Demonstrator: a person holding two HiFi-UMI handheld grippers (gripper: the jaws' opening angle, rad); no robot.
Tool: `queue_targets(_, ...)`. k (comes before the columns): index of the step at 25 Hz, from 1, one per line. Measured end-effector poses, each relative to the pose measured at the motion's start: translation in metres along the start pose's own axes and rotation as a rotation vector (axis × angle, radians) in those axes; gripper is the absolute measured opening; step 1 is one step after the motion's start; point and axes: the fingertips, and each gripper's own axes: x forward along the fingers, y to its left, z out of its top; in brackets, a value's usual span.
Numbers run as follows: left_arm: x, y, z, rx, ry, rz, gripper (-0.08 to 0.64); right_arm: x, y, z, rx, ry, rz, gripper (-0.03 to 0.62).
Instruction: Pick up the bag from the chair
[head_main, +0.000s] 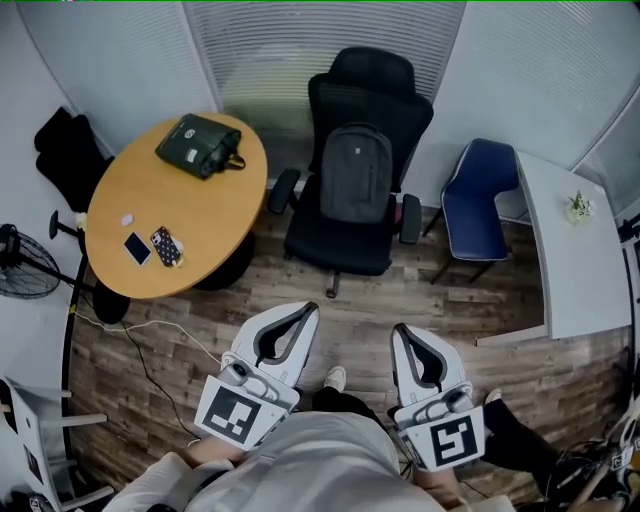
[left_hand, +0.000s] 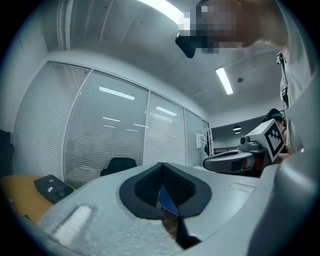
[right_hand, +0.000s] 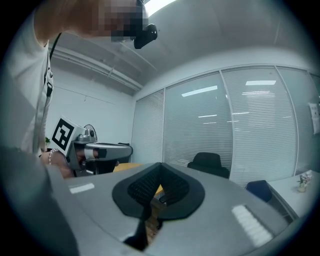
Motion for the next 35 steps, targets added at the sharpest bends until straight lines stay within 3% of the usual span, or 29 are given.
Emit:
queue_targets(11,0.057,-0.004,-0.007,-0.013,-0.004,0.011,0.000,0.010,-0.060,-0.011,0.000,0.011,-0.002,0.003)
queue_targets(21,0.076,0.006,-0.004,-0.020,-0.012,0.019,0.000,0.026,-0.074,-0.010,0.002,0.010,0.006,0.003)
queue_targets(35,0.118,0.065,-0.004,-0.028,-0.031,0.002,0.000,0.096,-0.090,-0.006,-0.014,0.012,0.003,0.003)
